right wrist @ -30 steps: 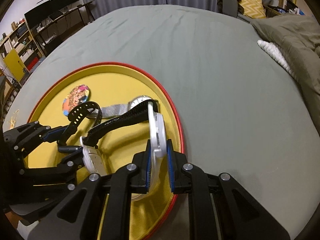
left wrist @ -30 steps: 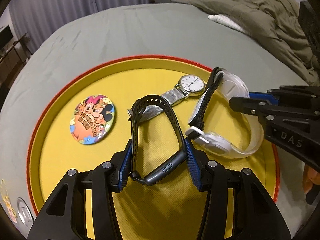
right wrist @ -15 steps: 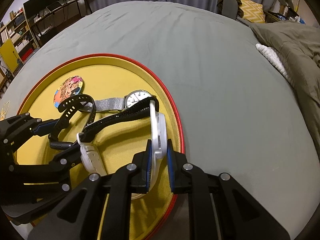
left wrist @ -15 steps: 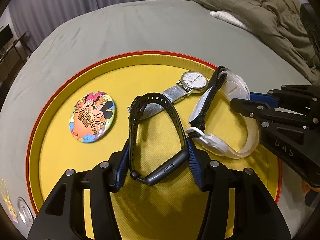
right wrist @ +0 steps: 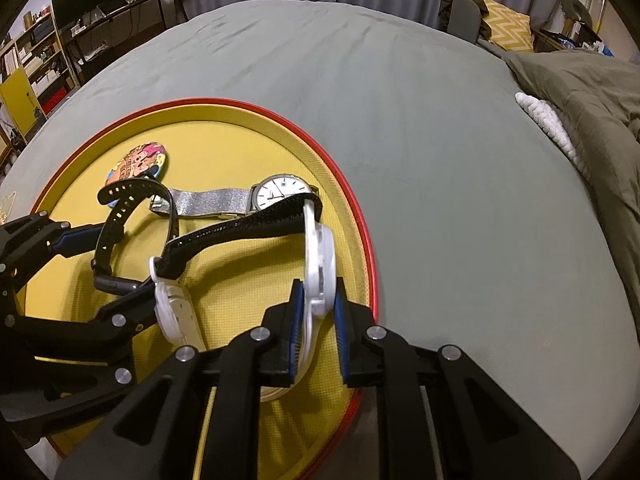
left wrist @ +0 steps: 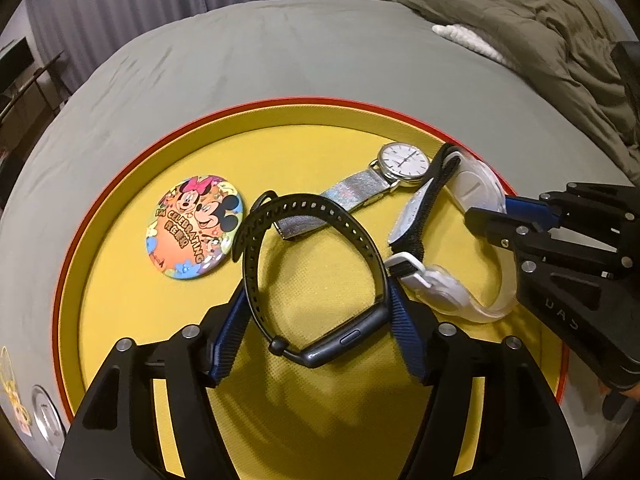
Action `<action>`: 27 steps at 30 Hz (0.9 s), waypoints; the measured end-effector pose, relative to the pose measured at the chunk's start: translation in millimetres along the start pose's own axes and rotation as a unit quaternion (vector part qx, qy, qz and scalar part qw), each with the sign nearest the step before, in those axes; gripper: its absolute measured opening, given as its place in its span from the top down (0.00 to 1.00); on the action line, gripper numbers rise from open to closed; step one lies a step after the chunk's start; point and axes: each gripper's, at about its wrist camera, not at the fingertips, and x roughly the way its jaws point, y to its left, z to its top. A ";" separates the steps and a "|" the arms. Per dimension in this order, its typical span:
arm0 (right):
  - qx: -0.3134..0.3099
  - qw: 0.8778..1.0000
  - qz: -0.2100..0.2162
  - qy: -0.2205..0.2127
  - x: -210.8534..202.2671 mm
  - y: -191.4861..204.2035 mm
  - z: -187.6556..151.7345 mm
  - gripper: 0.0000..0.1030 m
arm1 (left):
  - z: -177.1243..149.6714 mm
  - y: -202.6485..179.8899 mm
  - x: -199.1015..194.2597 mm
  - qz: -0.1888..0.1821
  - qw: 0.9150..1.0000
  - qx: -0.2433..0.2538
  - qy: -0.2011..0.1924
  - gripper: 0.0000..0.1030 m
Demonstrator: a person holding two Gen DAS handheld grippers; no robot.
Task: Organize jewelry
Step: 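Lower both items onto the yellow lining and open both tools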
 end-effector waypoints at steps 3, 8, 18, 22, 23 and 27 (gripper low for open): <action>0.001 1.000 0.003 0.001 0.9 -1.8 0.4 0.86 | -0.9 1.5 0.3 0.002 1.000 -0.003 0.001 0.33; -0.005 1.000 0.006 -0.001 1.6 0.8 0.1 0.78 | -0.7 6.4 2.4 0.004 1.000 -0.017 0.007 0.23; -0.007 1.000 0.013 -0.004 1.4 4.4 1.0 0.69 | -3.0 7.8 2.5 0.009 1.000 -0.019 0.005 0.22; -0.004 1.000 0.012 -0.012 -2.7 2.3 3.4 0.68 | -2.9 5.6 0.0 0.016 1.000 -0.015 0.000 0.22; -0.004 1.000 0.012 -0.015 -4.8 1.7 4.3 0.68 | -2.8 5.0 -0.8 0.017 1.000 -0.013 -0.001 0.21; -0.003 1.000 0.012 -0.021 -10.9 1.1 8.1 0.68 | -3.1 6.4 -3.6 0.018 1.000 -0.015 -0.002 0.18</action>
